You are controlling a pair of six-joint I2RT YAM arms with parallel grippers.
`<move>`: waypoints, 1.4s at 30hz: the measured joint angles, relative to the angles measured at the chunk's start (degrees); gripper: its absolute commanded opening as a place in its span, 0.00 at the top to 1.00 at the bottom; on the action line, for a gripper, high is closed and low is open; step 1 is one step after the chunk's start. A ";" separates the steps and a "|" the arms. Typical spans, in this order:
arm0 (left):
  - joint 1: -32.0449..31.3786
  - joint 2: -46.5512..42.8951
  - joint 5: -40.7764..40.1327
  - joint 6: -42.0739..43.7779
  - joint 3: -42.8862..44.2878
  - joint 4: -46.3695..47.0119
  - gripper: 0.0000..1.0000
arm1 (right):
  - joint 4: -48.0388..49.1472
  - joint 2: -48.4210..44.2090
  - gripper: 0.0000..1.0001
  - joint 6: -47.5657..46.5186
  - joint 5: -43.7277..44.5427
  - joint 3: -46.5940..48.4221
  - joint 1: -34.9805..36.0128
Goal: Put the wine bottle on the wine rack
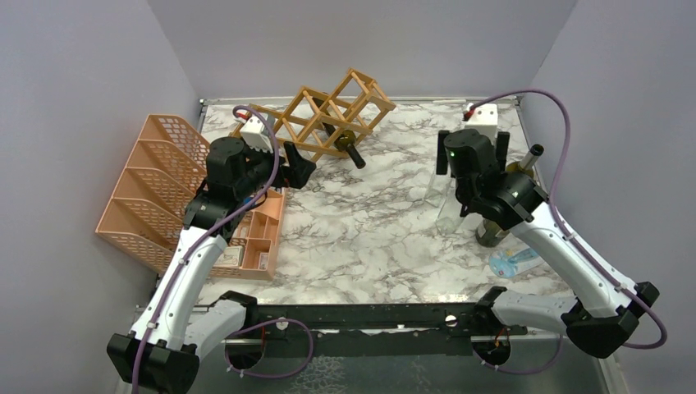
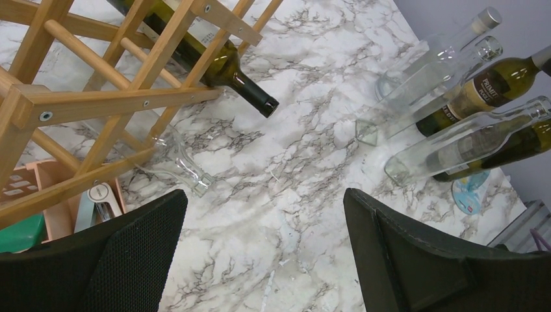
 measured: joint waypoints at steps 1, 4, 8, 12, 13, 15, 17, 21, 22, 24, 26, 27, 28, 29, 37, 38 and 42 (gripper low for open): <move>0.00 -0.04 0.00 0.00 -0.15 0.17 0.04 | -0.17 -0.52 0.13 0.55 -0.07 -0.66 -1.49; 0.00 0.11 0.09 0.00 -0.35 0.26 0.04 | -0.48 -1.64 0.17 2.89 -0.76 -2.54 -4.35; 0.00 0.55 0.20 0.00 -0.35 0.87 0.04 | -0.72 -2.78 0.27 7.43 -1.60 -5.99 -6.27; 0.00 0.59 0.33 0.02 -0.35 1.33 0.04 | -1.03 -3.45 0.37 11.67 -2.27 -9.90 -7.17; 0.00 0.59 0.35 0.02 -0.35 1.51 0.04 | -1.14 -3.63 0.39 12.35 -2.47 -10.62 -7.34; 0.00 0.59 0.39 0.02 -0.37 1.81 0.04 | -1.25 -4.13 0.43 13.81 -2.84 -12.13 -7.41; 0.00 0.59 0.42 0.02 -0.44 2.16 0.04 | -1.22 -4.79 0.47 14.51 -3.10 -13.35 -7.58; 0.00 0.59 0.61 0.00 -0.57 2.38 0.04 | -1.05 -5.44 0.54 15.41 -3.43 -14.80 -8.17; 0.00 0.59 0.66 0.00 -0.57 2.38 0.04 | -0.90 -5.44 0.58 15.47 -3.52 -14.93 -8.35; 0.00 0.59 0.81 -0.02 -0.57 2.38 0.04 | -0.70 -5.42 0.67 15.58 -3.89 -15.02 -8.46; 0.00 0.59 1.01 -0.09 -0.59 2.40 0.05 | -0.37 -5.53 0.75 15.80 -4.44 -15.02 -8.48; 0.00 0.59 1.07 -0.20 -0.63 2.47 0.05 | -0.31 -5.62 0.79 15.65 -4.72 -15.02 -8.48; 0.00 0.52 1.16 -0.26 -0.79 2.75 0.06 | -0.28 -5.81 0.83 15.32 -5.25 -15.04 -8.48; 0.00 0.44 1.18 -0.37 -1.07 3.10 0.06 | -0.28 -5.92 0.87 15.28 -5.51 -15.04 -8.48; 0.00 -1.68 3.30 -3.56 -5.22 8.79 0.05 | -0.31 -8.20 0.99 10.69 -12.55 -14.95 -8.48; 0.02 -2.25 4.85 -4.52 -6.64 11.23 0.04 | -0.33 -8.41 0.99 9.92 -14.32 -14.73 -8.48; 0.00 -4.00 9.51 -8.66 -11.74 19.69 0.01 | -0.11 -8.66 0.99 7.17 -21.46 -13.27 -8.59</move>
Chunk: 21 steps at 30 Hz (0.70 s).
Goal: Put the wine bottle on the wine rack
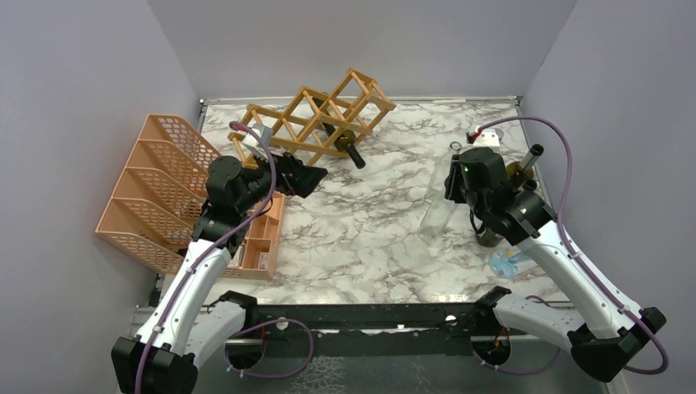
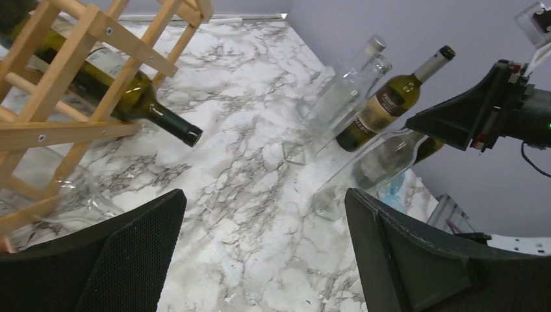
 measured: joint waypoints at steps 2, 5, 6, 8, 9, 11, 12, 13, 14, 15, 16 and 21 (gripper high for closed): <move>0.00 -0.17 1.86 -1.75 -1.57 3.28 0.01 | 0.66 -0.13 0.99 -1.33 -3.74 0.35 -0.11; -0.02 -0.07 5.14 -3.72 -3.04 7.76 0.01 | 1.79 -0.20 0.99 -2.80 -9.05 0.35 -0.13; -0.31 0.09 6.10 -4.35 -3.39 9.16 0.01 | 2.16 -0.17 0.99 -3.17 -10.82 0.35 -0.13; -1.44 0.81 7.30 -5.03 -3.74 11.15 0.01 | 3.06 -0.11 0.99 -3.82 -14.23 0.35 -0.15; -2.25 1.25 7.56 -5.07 -3.80 11.67 0.01 | 3.54 -0.04 0.99 -4.00 -15.93 0.35 -0.15; -5.79 2.78 7.91 -4.90 -3.91 12.79 0.01 | 4.81 0.28 0.99 -4.07 -19.21 0.35 -0.15; -7.82 3.45 7.96 -4.48 -4.09 13.20 0.01 | 5.46 0.48 0.99 -4.02 -20.74 0.35 -0.15; -10.19 4.15 7.82 -3.89 -4.35 13.44 0.01 | 6.27 0.70 0.99 -3.96 -22.60 0.31 -0.15; -12.48 4.81 7.56 -3.17 -4.66 13.46 0.01 | 6.97 0.81 0.99 -3.93 -24.15 0.20 -0.15; -14.53 5.42 7.30 -2.40 -4.96 13.46 0.01 | 7.56 0.87 0.99 -3.91 -25.29 0.07 -0.15; -16.26 5.95 7.15 -1.60 -5.35 13.49 0.01 | 8.17 0.87 0.99 -3.87 -26.64 -0.13 -0.15; -21.46 8.09 5.05 2.32 -8.20 14.08 0.03 | 9.81 1.01 0.99 -3.80 -30.95 -0.68 -0.15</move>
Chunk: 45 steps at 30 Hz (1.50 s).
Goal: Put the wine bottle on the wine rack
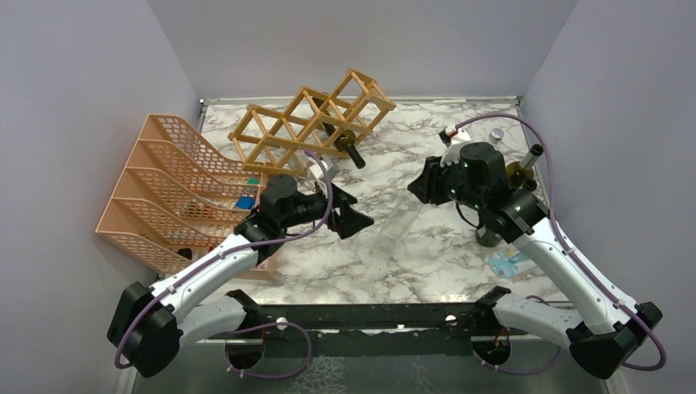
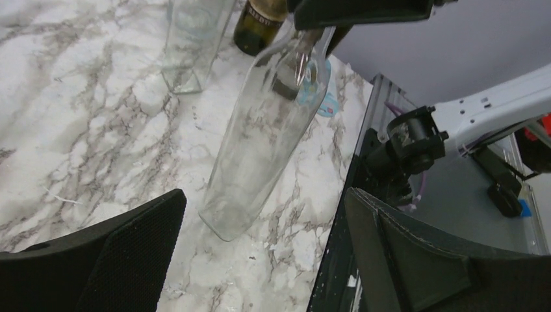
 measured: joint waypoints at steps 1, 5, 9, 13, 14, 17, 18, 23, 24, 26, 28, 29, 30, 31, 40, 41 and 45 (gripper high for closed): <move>-0.90 0.55 -0.63 0.83 -0.63 0.42 0.03 | 0.31 0.09 0.99 -0.04 -1.01 -0.07 0.00; -5.18 2.69 -1.90 4.37 -3.39 3.02 0.02 | 0.92 0.20 0.99 -0.28 -5.07 -0.07 0.00; -8.83 4.83 -2.73 8.09 -6.47 6.62 0.01 | 1.55 0.20 0.99 -1.03 -9.68 -0.07 0.00; -9.90 5.51 -3.15 9.86 -9.81 11.26 0.01 | 1.86 0.13 0.99 -2.01 -14.16 -0.07 0.00; -9.97 5.51 -3.15 10.12 -10.69 12.68 0.01 | 1.86 0.09 0.99 -2.25 -15.13 -0.07 0.00; -10.45 5.42 -3.02 10.80 -12.33 15.32 0.01 | 2.08 -0.22 0.99 -2.93 -17.94 -0.04 0.00; -10.62 5.38 -2.97 11.04 -12.57 15.87 0.01 | 2.19 -0.37 0.99 -3.10 -18.78 -0.04 0.00; -10.97 5.35 -2.97 11.56 -12.63 18.38 0.02 | 2.67 -0.96 0.99 -3.61 -23.02 0.94 0.00; -11.06 5.35 -2.95 11.61 -12.63 18.75 0.04 | 3.10 -1.16 0.99 -3.63 -23.93 1.09 0.00; -11.08 5.38 -2.71 11.58 -12.61 19.23 0.11 | 3.67 -1.53 0.99 -3.76 -25.24 1.36 0.00; -11.10 5.38 -2.21 11.54 -12.59 19.93 0.20 | 4.39 -1.81 0.99 -3.98 -26.29 1.49 0.00; -11.19 5.38 -1.90 11.67 -12.57 20.09 0.24 | 4.76 -1.92 0.99 -4.04 -26.75 1.51 0.00; -11.30 5.40 -1.62 11.67 -12.57 20.17 0.26 | 5.05 -1.99 0.99 -4.04 -27.10 1.51 -0.02; -11.41 5.42 -1.18 11.74 -12.57 20.28 0.29 | 5.27 -2.05 0.99 -4.07 -27.34 1.53 -0.07; -12.20 5.40 -0.22 12.68 -12.55 21.18 0.40 | 7.04 -2.16 0.99 -4.00 -28.68 1.53 -0.07; -12.20 5.40 -0.15 12.79 -12.55 21.24 0.37 | 7.13 -2.19 0.99 -4.02 -28.68 1.53 -0.09; -12.28 5.35 -0.04 13.27 -12.55 21.46 0.21 | 7.43 -2.23 0.99 -3.78 -28.94 1.53 -0.07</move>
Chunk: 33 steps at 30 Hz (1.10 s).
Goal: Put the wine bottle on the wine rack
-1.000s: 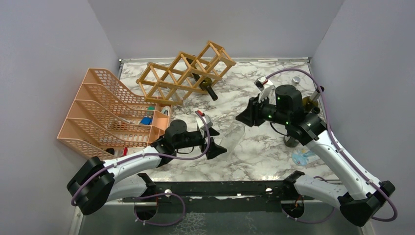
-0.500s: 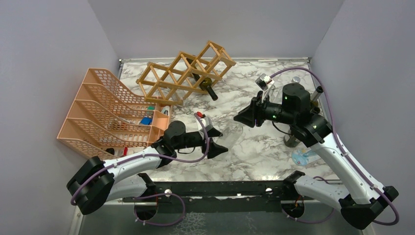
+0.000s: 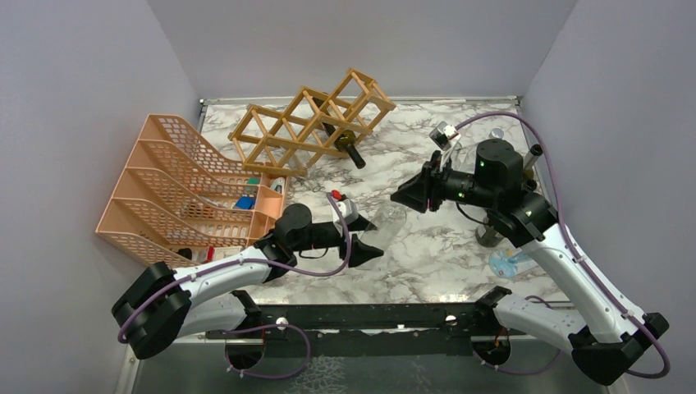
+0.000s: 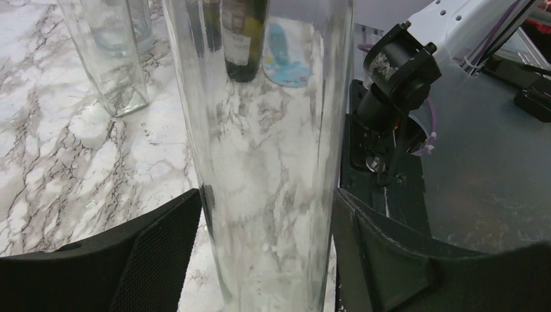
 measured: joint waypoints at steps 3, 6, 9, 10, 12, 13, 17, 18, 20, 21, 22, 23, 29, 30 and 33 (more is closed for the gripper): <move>-0.33 0.00 0.22 0.44 0.00 -0.04 0.22 | 0.28 -0.26 0.99 0.66 -0.52 0.00 0.00; -0.68 0.09 0.61 0.74 0.00 -0.04 0.45 | 0.39 -0.74 0.99 0.92 -0.87 0.00 0.00; -1.05 0.11 0.87 0.83 0.00 -0.04 0.98 | 0.42 -1.16 0.97 0.87 -0.92 0.00 0.00; -1.05 0.13 0.70 0.94 0.11 -0.09 1.00 | 0.33 -1.31 0.92 0.76 -0.96 0.00 -0.04; -1.05 0.11 0.48 1.51 0.42 -0.22 1.00 | 0.48 -1.36 0.69 0.70 -0.96 0.04 -0.04; -1.05 0.11 0.17 1.81 0.52 -0.39 1.00 | 0.35 -1.44 0.58 0.66 -0.96 0.13 -0.04; -1.05 -0.20 -1.79 5.27 1.46 -1.75 1.00 | -1.07 -2.01 0.29 1.01 -0.09 1.40 -0.04; -1.05 -0.39 -2.51 6.97 1.77 -2.16 1.00 | -1.44 -2.36 0.27 0.68 0.81 2.12 -0.04; -1.03 -0.87 -4.02 10.56 2.51 -2.69 1.00 | -2.27 -3.65 0.26 0.17 3.10 3.43 -0.04; -1.01 -1.18 -4.61 12.46 3.06 -2.82 1.00 | -3.02 -4.59 0.25 -0.20 4.57 4.24 -0.04; -1.05 -1.49 -5.31 15.02 3.72 -2.93 1.00 | -3.61 -5.38 0.25 -0.52 5.77 5.05 -0.04; -1.05 -1.68 -5.62 16.81 4.28 -3.02 1.00 | -4.35 -6.08 0.25 -0.96 6.95 6.08 -0.04; -1.05 -2.21 -5.84 37.94 7.91 -3.67 1.00 | -8.76 -6.54 0.25 -3.26 10.16 14.47 0.07; -1.05 -2.05 -5.46 42.42 8.90 -4.98 1.00 | -9.42 -6.29 0.24 -3.58 10.62 15.87 0.07; -1.05 -0.52 -5.25 53.13 12.74 -8.68 1.00 | -11.39 -5.75 0.22 -4.63 11.15 19.21 0.04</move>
